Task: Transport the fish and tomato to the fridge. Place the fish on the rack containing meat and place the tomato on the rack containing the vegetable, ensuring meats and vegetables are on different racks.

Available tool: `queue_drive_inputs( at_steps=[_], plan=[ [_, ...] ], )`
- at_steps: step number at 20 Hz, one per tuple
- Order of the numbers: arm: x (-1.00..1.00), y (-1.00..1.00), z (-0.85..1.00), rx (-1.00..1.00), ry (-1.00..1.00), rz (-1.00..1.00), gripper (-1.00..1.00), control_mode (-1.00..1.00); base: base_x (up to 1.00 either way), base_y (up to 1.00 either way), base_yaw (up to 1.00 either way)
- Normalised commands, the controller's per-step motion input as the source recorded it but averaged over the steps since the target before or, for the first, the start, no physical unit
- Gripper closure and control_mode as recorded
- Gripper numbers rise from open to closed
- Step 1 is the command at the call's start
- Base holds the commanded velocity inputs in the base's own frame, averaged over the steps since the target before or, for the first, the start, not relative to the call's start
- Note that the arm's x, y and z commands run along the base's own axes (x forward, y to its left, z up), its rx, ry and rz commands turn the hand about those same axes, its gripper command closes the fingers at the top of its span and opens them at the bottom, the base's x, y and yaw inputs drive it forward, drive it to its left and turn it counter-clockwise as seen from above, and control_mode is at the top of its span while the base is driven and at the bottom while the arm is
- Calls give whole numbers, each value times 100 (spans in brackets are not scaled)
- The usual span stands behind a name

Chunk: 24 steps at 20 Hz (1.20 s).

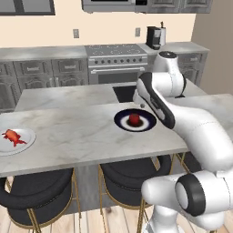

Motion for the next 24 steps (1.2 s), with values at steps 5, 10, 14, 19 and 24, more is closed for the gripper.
queue_drive_inputs(
  at_steps=[5,10,14,19,24],
  plan=[
    [60,5,-32,0,9,0,-100,-100,0,0,0],
    [36,5,-40,0,6,0,-100,-100,0,0,0],
    [33,3,-37,0,1,0,-100,-100,0,0,0],
    [35,1,-28,0,4,0,-100,-100,0,0,0],
    [28,5,-27,0,1,0,-100,-100,0,0,0]
  ],
)
